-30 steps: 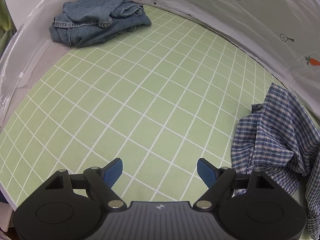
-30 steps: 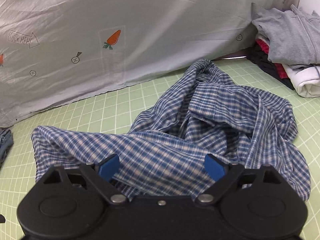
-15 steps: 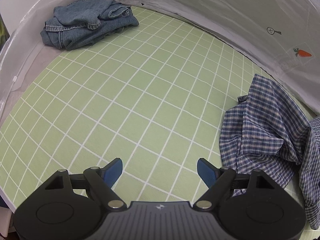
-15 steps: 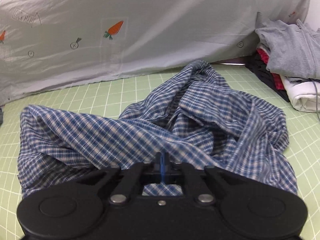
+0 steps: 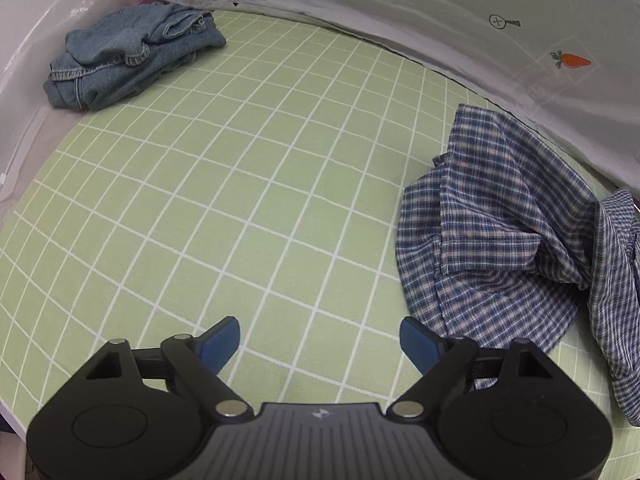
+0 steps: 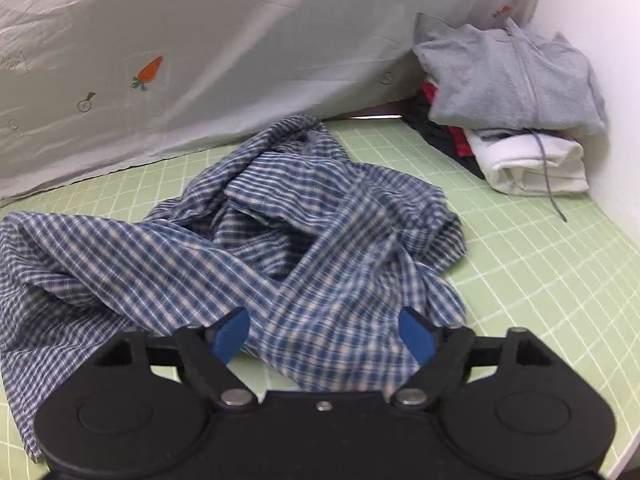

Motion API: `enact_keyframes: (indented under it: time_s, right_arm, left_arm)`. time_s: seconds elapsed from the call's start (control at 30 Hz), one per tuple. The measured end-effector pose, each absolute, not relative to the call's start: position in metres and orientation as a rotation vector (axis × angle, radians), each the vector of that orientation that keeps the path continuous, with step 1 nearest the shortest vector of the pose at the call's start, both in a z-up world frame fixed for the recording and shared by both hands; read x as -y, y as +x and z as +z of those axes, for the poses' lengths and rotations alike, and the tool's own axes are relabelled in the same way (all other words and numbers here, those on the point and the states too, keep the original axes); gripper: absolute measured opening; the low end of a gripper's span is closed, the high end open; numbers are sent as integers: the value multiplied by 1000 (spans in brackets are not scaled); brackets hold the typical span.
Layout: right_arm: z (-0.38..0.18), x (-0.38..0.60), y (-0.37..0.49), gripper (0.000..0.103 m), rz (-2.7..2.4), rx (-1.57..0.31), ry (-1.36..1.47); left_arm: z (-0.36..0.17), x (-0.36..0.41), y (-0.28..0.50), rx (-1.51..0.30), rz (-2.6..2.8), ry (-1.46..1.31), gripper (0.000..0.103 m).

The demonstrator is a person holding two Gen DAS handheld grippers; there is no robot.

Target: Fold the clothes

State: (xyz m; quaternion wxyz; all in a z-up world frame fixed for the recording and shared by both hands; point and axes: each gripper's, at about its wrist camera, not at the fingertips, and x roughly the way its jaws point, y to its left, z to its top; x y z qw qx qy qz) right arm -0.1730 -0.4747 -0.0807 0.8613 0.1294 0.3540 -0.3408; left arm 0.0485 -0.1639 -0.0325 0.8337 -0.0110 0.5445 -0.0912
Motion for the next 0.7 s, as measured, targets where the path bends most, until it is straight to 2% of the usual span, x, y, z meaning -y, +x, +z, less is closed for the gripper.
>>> enact_keyframes:
  time_s: [0.1, 0.2, 0.47, 0.5, 0.53, 0.63, 0.7]
  right_arm:
    - [-82, 469, -140, 99, -635, -737, 231]
    - [-81, 461, -102, 102, -539, -738, 194]
    - [-94, 442, -42, 100, -395, -781, 117]
    - [-97, 442, -39, 91, -381, -788, 116]
    - [-98, 443, -39, 70, -357, -796, 134]
    - [-98, 445, -44, 24, -324, -801, 198]
    - [-94, 443, -56, 8, -325, -782, 205]
  left_arm:
    - [-29, 159, 55, -1130, -160, -37, 92]
    - [-28, 152, 65, -1122, -111, -75, 92]
    - [-32, 156, 77, -1137, -103, -86, 92]
    - [-33, 156, 78, -1142, -105, -84, 92]
    - [-34, 157, 77, -1145, -107, -82, 92]
    - [-34, 155, 76, -1147, -106, -84, 92]
    - [-34, 154, 75, -1148, -103, -88, 92]
